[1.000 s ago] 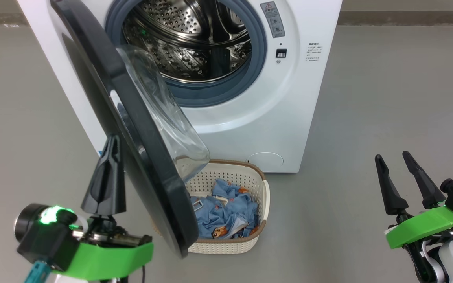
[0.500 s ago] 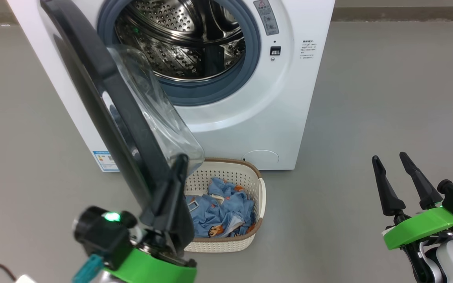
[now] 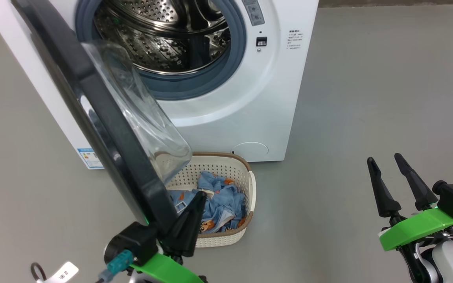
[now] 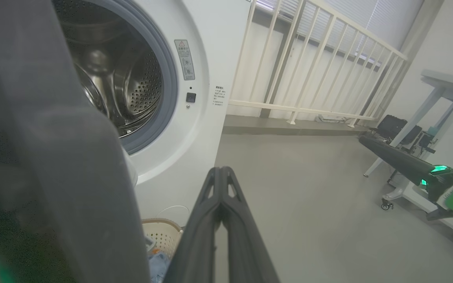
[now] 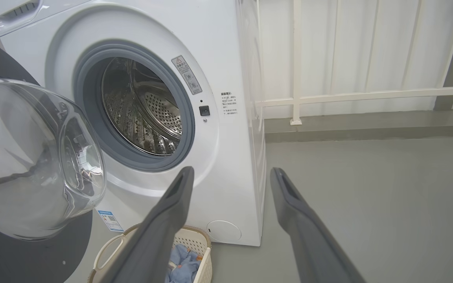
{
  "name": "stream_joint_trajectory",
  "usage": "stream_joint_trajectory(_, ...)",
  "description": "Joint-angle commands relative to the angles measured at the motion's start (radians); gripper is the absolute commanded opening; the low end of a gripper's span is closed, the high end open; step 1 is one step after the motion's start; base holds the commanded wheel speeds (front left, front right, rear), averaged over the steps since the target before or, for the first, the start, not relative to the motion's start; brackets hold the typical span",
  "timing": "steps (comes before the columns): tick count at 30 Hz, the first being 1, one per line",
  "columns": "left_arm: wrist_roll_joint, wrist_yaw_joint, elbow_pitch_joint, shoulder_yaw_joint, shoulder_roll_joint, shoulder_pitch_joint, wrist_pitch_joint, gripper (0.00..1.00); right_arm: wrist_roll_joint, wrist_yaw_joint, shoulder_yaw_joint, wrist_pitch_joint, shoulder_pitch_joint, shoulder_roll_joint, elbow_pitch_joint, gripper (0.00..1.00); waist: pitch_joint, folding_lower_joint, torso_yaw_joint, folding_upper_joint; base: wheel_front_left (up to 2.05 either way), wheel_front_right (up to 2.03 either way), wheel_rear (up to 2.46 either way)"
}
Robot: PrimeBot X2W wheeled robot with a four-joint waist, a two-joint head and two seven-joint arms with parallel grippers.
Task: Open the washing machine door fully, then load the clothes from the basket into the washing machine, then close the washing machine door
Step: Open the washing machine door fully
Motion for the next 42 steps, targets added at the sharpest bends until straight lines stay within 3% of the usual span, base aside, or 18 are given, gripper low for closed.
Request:
stream_joint_trajectory(1, -0.006, 0.0, -0.009, 0.04, 0.001, -0.047, -0.015, 0.0, 0.003, 0.006, 0.015, -0.012, -0.023, -0.011, -0.021, 1.0, 0.004, -0.0001, -0.005, 0.0, 0.0, 0.0, 0.0)
stream_joint_trajectory(12, -0.041, 0.03, 0.098, 0.11, -0.003, -0.083, -0.088, 0.0, 0.004, 0.006, 0.01, -0.012, -0.024, -0.01, -0.013, 1.0, 0.012, -0.0001, 0.01, 0.0, 0.0, 0.0, 0.0)
stream_joint_trajectory(42, -0.052, 0.099, 0.015, 0.14, 0.055, -0.014, -0.061, 0.0, 0.005, 0.006, -0.013, -0.012, -0.002, 0.012, -0.007, 1.0, -0.02, -0.0001, 0.221, 0.0, 0.0, 0.0, 0.0)
